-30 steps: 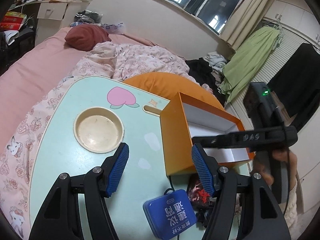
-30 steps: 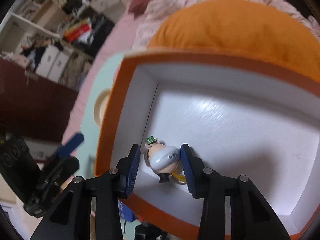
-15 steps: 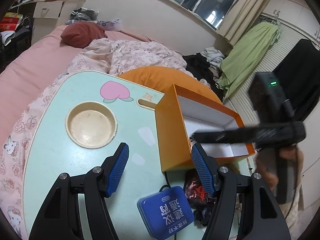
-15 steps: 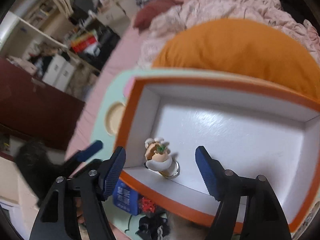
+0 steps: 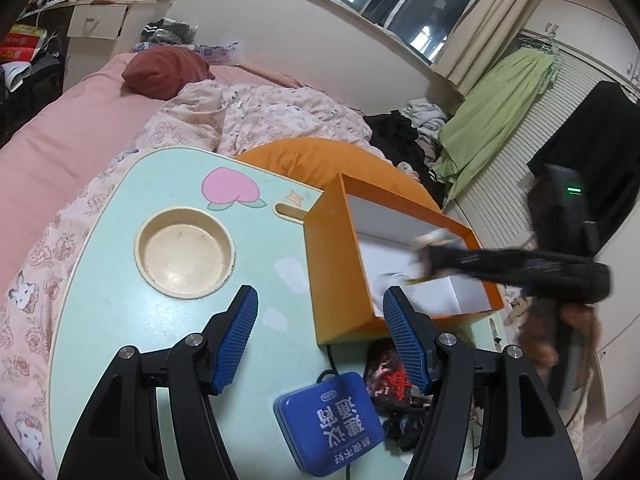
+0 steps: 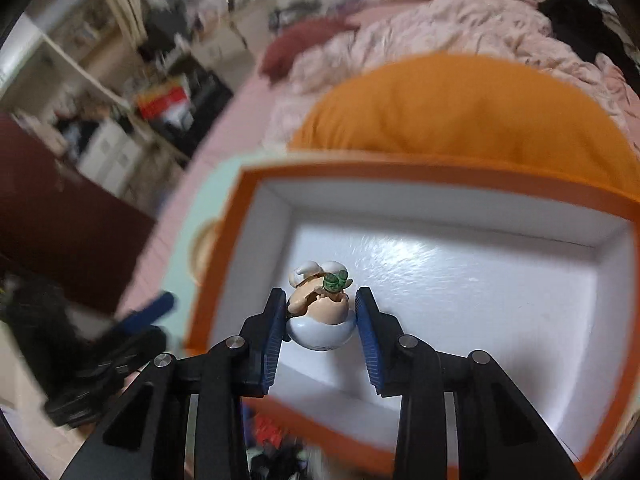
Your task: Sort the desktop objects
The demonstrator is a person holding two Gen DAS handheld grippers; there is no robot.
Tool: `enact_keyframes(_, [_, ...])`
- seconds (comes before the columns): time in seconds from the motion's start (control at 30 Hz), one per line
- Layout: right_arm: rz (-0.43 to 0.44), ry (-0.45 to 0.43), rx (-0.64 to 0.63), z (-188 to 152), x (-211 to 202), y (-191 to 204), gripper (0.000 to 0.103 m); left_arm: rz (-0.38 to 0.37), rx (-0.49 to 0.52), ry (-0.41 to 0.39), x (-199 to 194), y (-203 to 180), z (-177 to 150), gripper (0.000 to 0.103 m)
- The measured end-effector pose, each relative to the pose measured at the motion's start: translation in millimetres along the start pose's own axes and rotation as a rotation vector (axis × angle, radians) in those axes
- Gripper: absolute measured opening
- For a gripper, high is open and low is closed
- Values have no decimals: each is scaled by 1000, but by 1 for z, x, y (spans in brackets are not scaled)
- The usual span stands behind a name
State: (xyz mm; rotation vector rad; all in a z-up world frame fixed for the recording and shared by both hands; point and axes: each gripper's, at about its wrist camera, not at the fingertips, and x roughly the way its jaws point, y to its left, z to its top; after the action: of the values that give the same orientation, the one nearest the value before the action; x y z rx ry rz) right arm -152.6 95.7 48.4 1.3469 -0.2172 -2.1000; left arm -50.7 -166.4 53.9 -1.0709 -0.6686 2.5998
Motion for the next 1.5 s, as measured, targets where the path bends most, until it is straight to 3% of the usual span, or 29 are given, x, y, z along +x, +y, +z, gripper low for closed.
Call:
enact_keyframes(0.13, [35, -151, -52, -31, -82, 2, 34, -10, 30, 3, -2, -13, -3, 66])
enact_keyframes(0.23, [-12, -188, -78, -69, -119, -10, 34, -28, 62, 14, -1, -29, -8, 66])
enact_keyframes(0.37, [-99, -162, -43, -92, -103, -36, 34, -49, 120, 47, 4, -55, -16, 66])
enact_keyframes(0.53, [-92, -108, 17, -99, -65, -62, 34, -85, 221, 103, 11, -92, -34, 66])
enact_keyframes(0.67, [-36, -192, 48, -97, -61, -65, 38, -97, 265, 133, 13, -110, -46, 66])
enact_keyframes(0.7, [-8, -228, 61, -100, -68, -66, 48, -91, 275, 139, 13, -112, -48, 66])
enact_keyframes(0.77, [-4, -279, 58, -106, -79, -62, 61, -62, 314, 147, 10, -119, -52, 66])
enact_keyframes(0.8, [-27, -304, 41, -109, -85, -57, 61, -44, 338, 150, 8, -122, -56, 66])
enact_keyframes(0.93, [-205, -368, -97, -151, -109, -29, 63, 60, 425, 148, -4, -126, -86, 66])
enact_keyframes(0.97, [-235, -371, -122, -162, -109, -25, 68, 98, 446, 149, -7, -123, -99, 66])
enact_keyframes(1.07, [-345, -375, -172, -200, -99, -19, 71, 169, 455, 158, -8, -112, -127, 66])
enact_keyframes(1.13, [-380, -354, -163, -212, -88, -25, 71, 199, 403, 156, -5, -99, -141, 66])
enact_keyframes(1.23, [-404, -325, -147, -219, -66, -33, 72, 243, 348, 53, -6, -89, -148, 73])
enact_keyframes(1.27, [-443, -334, -165, -220, -62, -32, 78, 258, 353, 38, -4, -89, -149, 81])
enact_keyframes(1.3, [-490, -312, -179, -217, -53, -30, 95, 282, 362, 37, 0, -89, -150, 87])
enact_keyframes(1.33, [-500, -296, -200, -213, -44, -29, 103, 312, 374, 34, 5, -89, -151, 95])
enact_keyframes(1.37, [-483, -297, -208, -212, -42, -28, 103, 344, 381, 28, 9, -88, -149, 103])
enact_keyframes(1.5, [-481, -294, -219, -197, -27, -30, 103, 351, 360, -34, 18, -81, -140, 103])
